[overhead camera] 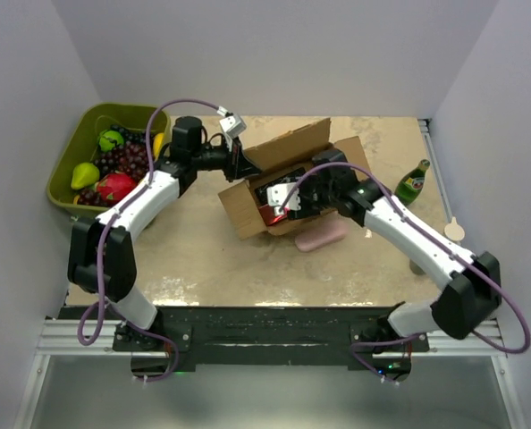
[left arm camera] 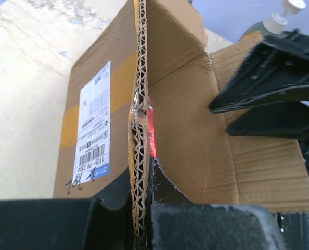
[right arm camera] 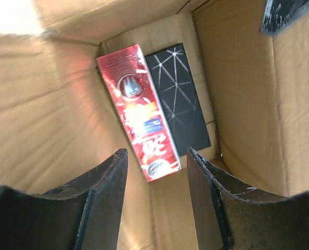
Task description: Unpack the express box
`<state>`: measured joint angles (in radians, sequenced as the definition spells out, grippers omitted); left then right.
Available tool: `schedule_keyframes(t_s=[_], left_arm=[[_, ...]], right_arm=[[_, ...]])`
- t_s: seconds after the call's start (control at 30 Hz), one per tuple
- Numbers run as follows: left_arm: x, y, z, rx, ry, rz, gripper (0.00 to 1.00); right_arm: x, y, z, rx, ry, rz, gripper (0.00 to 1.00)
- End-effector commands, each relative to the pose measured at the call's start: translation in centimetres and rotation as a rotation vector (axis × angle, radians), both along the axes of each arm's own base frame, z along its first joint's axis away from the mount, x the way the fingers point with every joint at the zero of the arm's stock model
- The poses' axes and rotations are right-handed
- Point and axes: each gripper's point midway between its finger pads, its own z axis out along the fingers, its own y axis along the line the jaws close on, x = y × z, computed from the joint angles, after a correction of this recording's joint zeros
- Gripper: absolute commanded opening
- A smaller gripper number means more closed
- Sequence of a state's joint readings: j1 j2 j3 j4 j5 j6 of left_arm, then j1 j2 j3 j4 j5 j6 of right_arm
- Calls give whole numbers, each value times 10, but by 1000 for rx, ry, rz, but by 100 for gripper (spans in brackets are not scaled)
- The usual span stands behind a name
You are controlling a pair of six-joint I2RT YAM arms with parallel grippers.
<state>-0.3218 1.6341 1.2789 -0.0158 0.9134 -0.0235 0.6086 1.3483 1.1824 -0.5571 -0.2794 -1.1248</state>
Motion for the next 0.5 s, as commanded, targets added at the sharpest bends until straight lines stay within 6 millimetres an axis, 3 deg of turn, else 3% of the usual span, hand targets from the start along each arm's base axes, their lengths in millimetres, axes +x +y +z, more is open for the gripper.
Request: schedule_keyframes(t_s=[0.0,0.13,0.4,0.47], left_arm=[[-15,-10,45,-124,-104,-117,0],[-17,-11,43,-135,-86,-131,0],[-36,-17,28,-180,53,-261,0],[-35,-18,22,-184,89,-264,0]], right_arm=[[21,10,-33,-116,48,47,54],[42,16,-66,-191,54,58,57],[79,26,-84,-185,-32,22,67],[74,23,-95,-239,14,79,70]])
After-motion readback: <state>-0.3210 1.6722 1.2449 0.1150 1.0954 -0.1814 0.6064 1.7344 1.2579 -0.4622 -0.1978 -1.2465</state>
